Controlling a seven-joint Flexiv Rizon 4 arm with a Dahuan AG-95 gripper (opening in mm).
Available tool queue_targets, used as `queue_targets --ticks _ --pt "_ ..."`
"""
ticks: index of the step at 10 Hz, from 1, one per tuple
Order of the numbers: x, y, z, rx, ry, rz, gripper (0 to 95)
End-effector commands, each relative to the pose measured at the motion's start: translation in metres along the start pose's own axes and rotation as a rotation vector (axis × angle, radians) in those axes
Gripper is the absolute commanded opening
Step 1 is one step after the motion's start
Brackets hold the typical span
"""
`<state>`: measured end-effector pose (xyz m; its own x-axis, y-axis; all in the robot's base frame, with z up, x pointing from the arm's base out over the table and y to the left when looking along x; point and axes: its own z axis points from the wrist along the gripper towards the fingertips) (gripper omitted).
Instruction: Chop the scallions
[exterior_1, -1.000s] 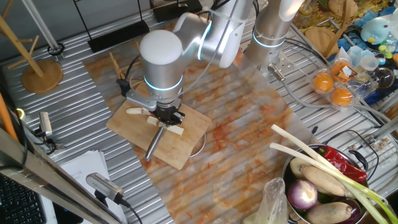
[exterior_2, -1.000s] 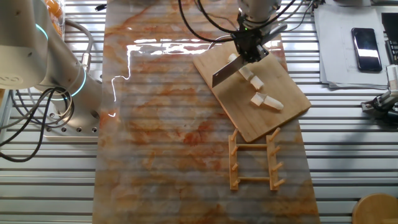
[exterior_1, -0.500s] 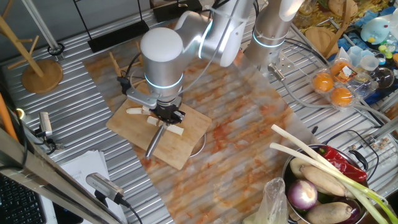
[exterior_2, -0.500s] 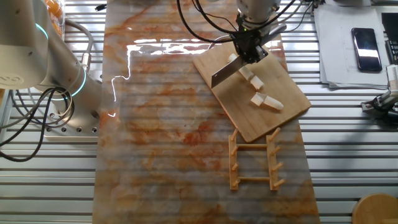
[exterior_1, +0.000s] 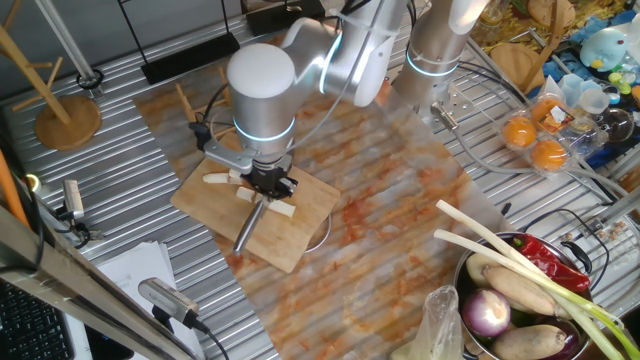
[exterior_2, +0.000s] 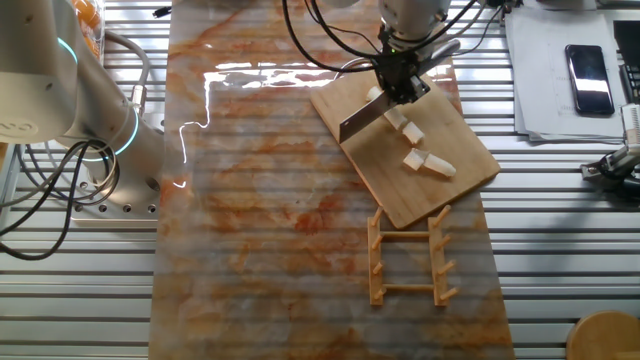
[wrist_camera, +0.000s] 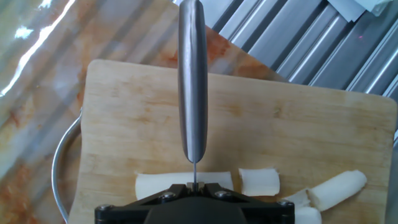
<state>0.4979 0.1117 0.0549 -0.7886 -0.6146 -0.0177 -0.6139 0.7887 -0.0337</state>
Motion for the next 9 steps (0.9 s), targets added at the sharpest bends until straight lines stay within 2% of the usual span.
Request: queue_targets --ticks 1,3,5,7,8,9 --pt "0.0 -0.003 0.006 -0.001 0.001 0.006 0.0" --pt "-0.004 -0.005 0.007 -0.01 0.013 0.022 0.0" --pt "-0.004 -0.009 0.02 -0.013 -0.002 0.025 0.0" --pt "-0.006 -0.008 0.022 -0.021 0.002 0.029 0.0" --pt "-0.008 -0.007 0.023 -0.017 0.0 0.029 0.0" --pt "-0.011 -0.006 0.031 -0.006 -0.01 0.031 0.0"
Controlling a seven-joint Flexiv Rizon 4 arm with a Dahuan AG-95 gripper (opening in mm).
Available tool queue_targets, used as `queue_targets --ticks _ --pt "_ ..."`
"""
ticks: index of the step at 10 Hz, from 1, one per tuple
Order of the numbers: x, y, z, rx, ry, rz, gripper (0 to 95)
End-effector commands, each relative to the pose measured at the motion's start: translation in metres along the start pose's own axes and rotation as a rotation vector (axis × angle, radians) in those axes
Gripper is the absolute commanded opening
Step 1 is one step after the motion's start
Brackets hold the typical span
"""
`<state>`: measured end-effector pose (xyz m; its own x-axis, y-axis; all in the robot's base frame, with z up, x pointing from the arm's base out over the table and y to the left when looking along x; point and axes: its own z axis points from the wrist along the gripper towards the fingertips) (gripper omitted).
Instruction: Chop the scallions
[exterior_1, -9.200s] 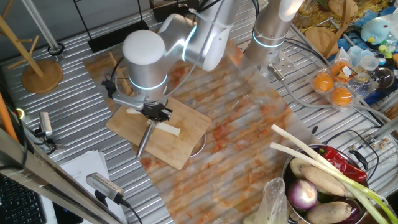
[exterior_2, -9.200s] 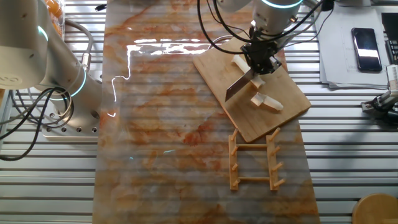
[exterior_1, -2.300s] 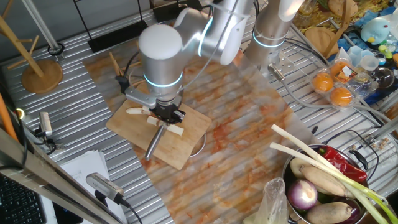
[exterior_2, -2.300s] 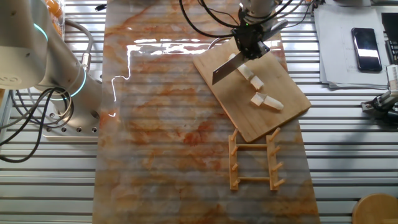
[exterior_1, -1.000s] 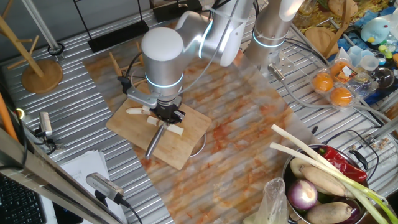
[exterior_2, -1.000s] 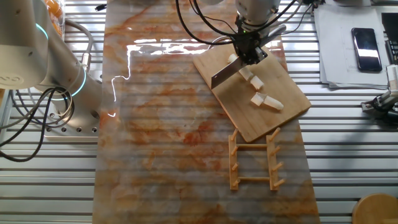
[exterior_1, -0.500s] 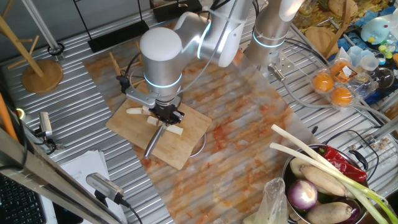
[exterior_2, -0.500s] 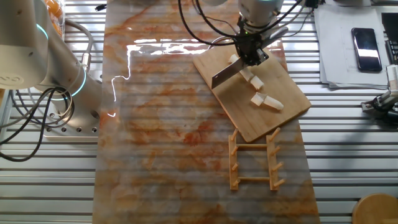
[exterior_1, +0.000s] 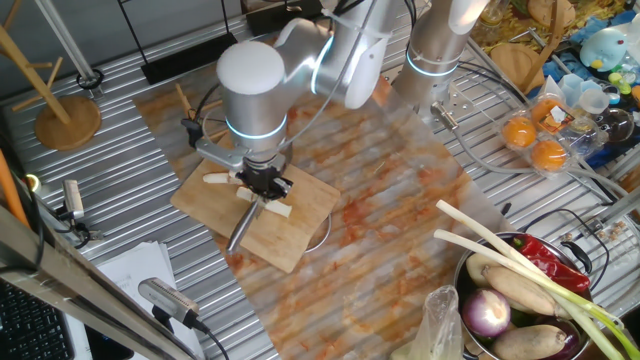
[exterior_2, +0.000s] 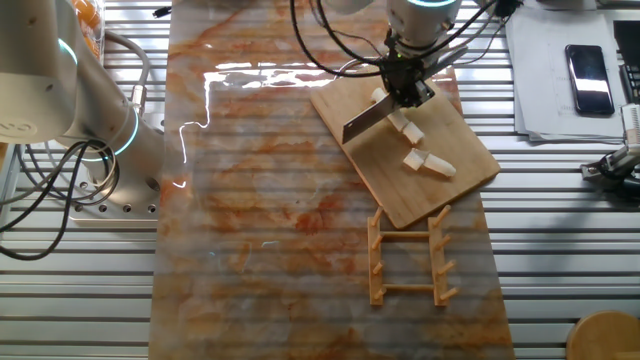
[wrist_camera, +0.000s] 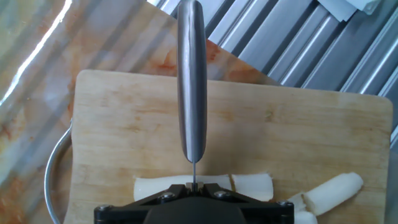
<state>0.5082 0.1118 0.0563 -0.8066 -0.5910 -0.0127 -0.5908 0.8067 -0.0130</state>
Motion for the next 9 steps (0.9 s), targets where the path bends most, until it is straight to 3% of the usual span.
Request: queue_targets --ticks 1,3,6,8,9 --pt "-0.004 0.0 0.039 0.02 -0.022 0.0 0.0" --pt "-0.009 -0.002 0.042 0.029 -0.006 -0.003 0.0" --pt "-0.018 -0.004 0.049 0.033 -0.028 0.012 0.0" --pt "-0.021 -0.005 0.051 0.035 -0.028 0.014 0.0" --pt "-0.021 -0.005 0.042 -0.01 -0.015 0.026 0.0"
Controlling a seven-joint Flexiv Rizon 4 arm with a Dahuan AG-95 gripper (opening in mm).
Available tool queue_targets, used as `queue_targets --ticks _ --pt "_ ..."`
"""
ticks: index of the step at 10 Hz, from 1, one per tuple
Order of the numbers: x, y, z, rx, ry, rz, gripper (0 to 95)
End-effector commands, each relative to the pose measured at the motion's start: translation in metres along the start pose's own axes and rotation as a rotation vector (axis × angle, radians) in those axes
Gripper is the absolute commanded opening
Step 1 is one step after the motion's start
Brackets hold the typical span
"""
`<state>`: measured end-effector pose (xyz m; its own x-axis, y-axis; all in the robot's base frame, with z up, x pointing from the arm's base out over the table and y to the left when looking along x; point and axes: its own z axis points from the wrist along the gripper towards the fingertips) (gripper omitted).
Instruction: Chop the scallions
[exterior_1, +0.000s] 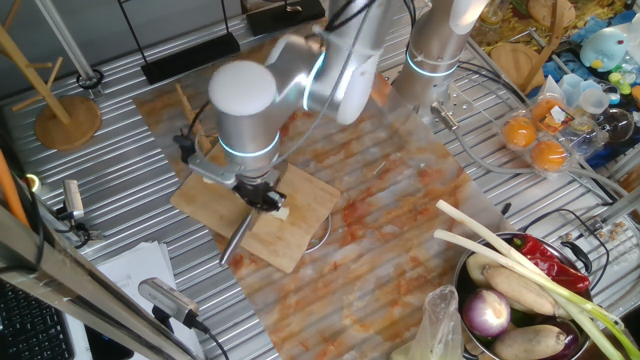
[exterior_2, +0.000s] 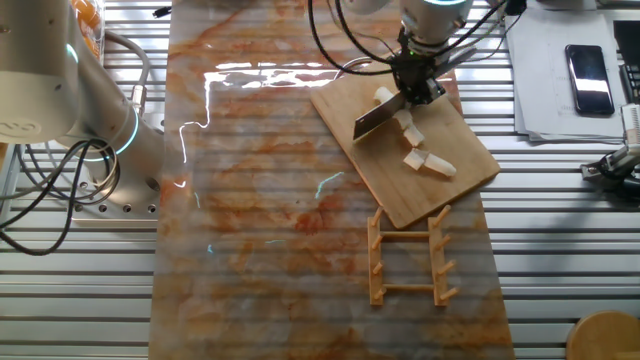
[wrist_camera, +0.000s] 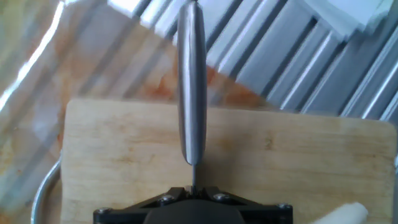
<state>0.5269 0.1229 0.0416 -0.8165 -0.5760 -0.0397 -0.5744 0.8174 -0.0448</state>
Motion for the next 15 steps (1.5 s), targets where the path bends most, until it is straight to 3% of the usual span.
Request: queue_targets --ticks 1,2,4,6,8,9,11,12,14,15 --pt "0.003 -0.001 0.025 -0.012 0.003 -0.006 0.0" --pt "0.011 0.001 0.029 -0.012 -0.01 -0.006 0.0" --pt "0.022 0.0 0.024 0.007 0.001 -0.039 0.0" --pt "0.041 0.0 0.022 -0.024 -0.015 -0.038 0.0" --pt "0.046 0.002 0.017 -0.029 0.005 -0.034 0.0" --pt "0.048 0.002 0.023 -0.02 -0.012 -0.036 0.0" --pt "0.04 -0.002 0.032 -0.017 -0.04 -0.039 0.0" --pt "0.034 -0.005 0.029 -0.02 -0.047 -0.041 0.0" --pt "0.011 -0.007 0.033 0.003 -0.1 -0.038 0.0" --pt "0.002 -0.006 0.032 -0.008 -0.083 -0.029 0.0"
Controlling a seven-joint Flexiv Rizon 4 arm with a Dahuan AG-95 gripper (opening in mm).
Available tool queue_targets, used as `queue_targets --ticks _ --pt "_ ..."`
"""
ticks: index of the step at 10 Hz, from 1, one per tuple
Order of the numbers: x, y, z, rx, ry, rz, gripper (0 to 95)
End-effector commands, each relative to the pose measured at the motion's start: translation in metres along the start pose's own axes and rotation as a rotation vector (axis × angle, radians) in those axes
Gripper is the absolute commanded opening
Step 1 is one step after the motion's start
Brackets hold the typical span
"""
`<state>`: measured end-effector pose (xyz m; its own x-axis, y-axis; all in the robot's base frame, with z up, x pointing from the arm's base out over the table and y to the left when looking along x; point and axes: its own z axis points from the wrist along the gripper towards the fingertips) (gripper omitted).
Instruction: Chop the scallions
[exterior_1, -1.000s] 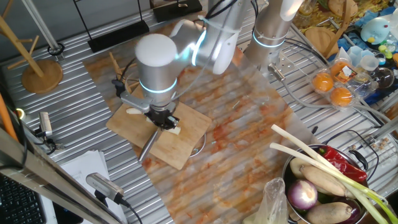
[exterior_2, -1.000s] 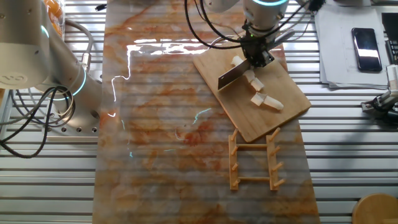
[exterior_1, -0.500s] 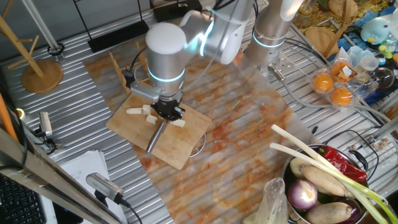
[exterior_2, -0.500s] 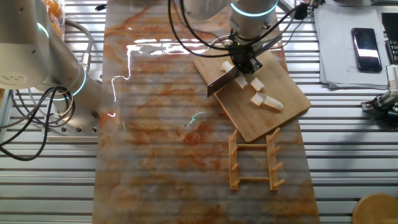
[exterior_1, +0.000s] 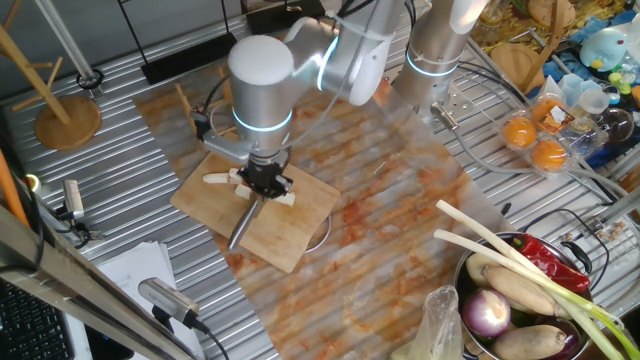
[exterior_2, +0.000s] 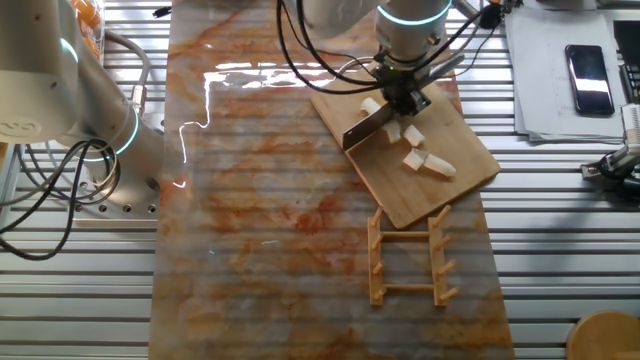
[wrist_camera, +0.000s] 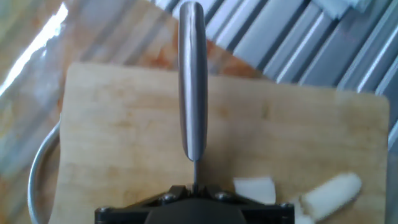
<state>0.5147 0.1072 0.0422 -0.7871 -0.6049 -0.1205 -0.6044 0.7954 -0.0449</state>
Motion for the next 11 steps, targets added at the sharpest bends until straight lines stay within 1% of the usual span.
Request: queue_targets --ticks 1,2,3,4,5,7,8,9,10,11 --pt "-0.024 -0.002 0.031 -0.001 0.001 0.003 0.0" --pt "-0.026 -0.002 0.032 -0.003 -0.003 0.005 0.0" --pt "-0.027 -0.002 0.036 -0.002 -0.01 0.01 0.0" --pt "-0.027 -0.001 0.036 -0.019 0.011 0.017 0.0" --pt "-0.025 -0.001 0.034 -0.004 0.022 0.007 0.0" --pt "-0.017 0.002 0.037 -0.004 0.011 0.005 0.0" --pt "-0.011 0.002 0.03 0.001 0.018 -0.006 0.0" --pt "-0.009 -0.001 0.024 0.005 0.023 -0.017 0.0" --pt "-0.007 -0.003 0.02 -0.005 0.021 -0.019 0.0" --pt "-0.006 -0.004 0.018 -0.017 0.027 -0.014 0.0"
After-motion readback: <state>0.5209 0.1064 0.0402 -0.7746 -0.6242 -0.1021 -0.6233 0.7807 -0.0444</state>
